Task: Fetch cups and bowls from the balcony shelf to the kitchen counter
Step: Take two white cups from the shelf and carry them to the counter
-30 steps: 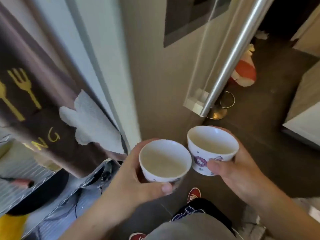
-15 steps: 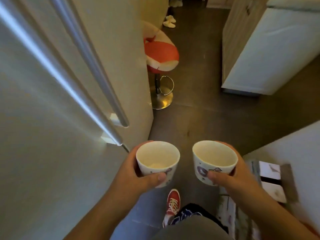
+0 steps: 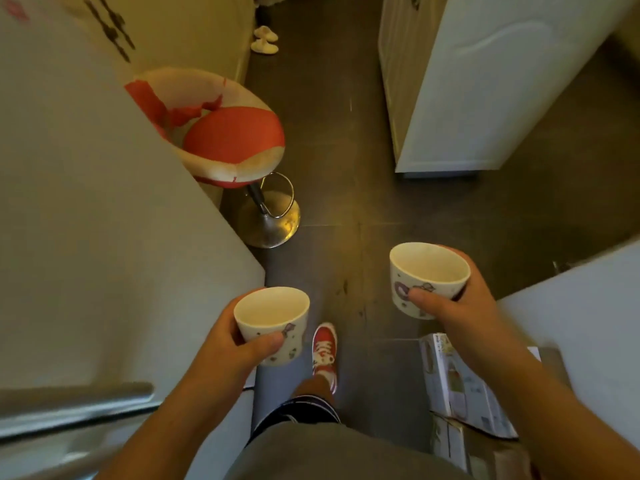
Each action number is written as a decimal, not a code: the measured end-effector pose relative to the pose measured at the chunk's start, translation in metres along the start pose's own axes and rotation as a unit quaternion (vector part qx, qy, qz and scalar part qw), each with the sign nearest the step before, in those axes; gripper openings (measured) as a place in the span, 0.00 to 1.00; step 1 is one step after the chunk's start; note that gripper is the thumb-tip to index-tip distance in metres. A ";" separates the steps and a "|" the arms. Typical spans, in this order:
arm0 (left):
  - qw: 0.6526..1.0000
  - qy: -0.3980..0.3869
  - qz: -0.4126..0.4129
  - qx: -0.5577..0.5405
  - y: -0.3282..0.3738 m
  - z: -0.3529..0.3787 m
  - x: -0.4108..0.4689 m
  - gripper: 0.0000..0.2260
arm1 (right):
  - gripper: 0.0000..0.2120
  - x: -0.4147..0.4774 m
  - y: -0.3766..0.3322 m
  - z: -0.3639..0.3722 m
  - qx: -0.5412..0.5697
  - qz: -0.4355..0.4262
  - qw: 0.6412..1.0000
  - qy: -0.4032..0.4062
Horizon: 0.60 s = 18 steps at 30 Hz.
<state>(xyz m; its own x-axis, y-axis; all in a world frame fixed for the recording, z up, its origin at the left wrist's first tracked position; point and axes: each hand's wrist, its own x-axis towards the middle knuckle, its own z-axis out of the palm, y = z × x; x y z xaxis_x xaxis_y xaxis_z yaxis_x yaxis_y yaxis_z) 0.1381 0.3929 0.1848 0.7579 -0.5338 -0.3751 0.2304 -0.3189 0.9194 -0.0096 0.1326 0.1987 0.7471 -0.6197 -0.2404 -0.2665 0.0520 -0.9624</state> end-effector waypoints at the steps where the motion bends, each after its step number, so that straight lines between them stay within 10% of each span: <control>1: 1.000 0.002 -0.001 0.007 0.005 0.005 0.023 0.28 | 0.43 0.021 -0.002 -0.004 0.005 0.002 1.000 0.004; 18: 0.963 -0.269 0.002 0.016 0.173 0.175 0.407 0.29 | 0.31 0.238 -0.045 -0.135 0.019 0.085 0.956 0.281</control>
<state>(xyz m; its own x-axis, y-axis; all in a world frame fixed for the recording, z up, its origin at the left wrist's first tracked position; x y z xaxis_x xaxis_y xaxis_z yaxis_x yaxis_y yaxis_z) 0.3797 -0.0166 0.1700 0.3310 -0.8607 -0.3868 0.2020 -0.3357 0.9200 0.0978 -0.1230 0.2018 0.2476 -0.9219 -0.2979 -0.3250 0.2106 -0.9220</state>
